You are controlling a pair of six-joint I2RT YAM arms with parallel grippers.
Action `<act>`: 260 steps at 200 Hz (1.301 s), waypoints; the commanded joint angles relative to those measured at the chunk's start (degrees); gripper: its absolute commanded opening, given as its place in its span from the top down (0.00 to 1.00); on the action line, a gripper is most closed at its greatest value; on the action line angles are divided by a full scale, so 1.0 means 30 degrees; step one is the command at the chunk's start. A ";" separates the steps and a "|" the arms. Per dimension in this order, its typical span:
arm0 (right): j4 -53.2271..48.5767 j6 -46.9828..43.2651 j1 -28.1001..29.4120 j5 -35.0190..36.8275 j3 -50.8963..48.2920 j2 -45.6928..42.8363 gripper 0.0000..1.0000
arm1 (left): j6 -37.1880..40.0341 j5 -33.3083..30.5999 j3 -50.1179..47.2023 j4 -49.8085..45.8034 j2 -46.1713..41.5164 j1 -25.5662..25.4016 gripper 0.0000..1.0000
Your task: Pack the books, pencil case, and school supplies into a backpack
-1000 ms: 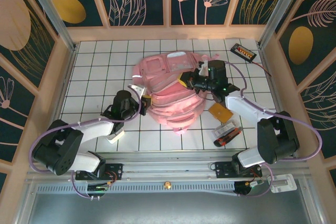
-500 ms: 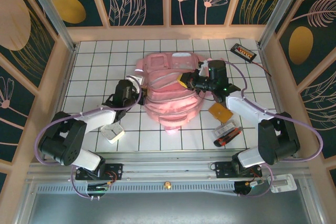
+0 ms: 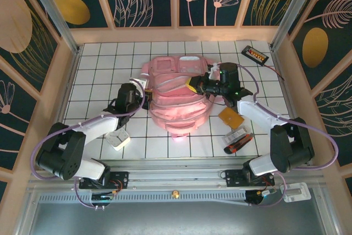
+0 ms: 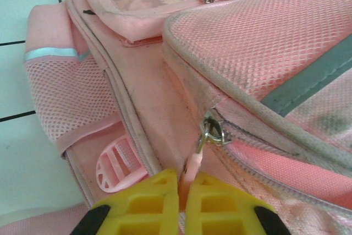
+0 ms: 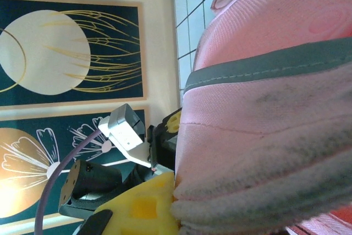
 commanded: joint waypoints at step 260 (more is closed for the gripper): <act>0.2170 -0.1316 -0.0016 -0.2774 0.0758 0.0023 1.00 | 0.3195 0.0261 -0.0895 0.1376 -0.5358 0.1658 0.37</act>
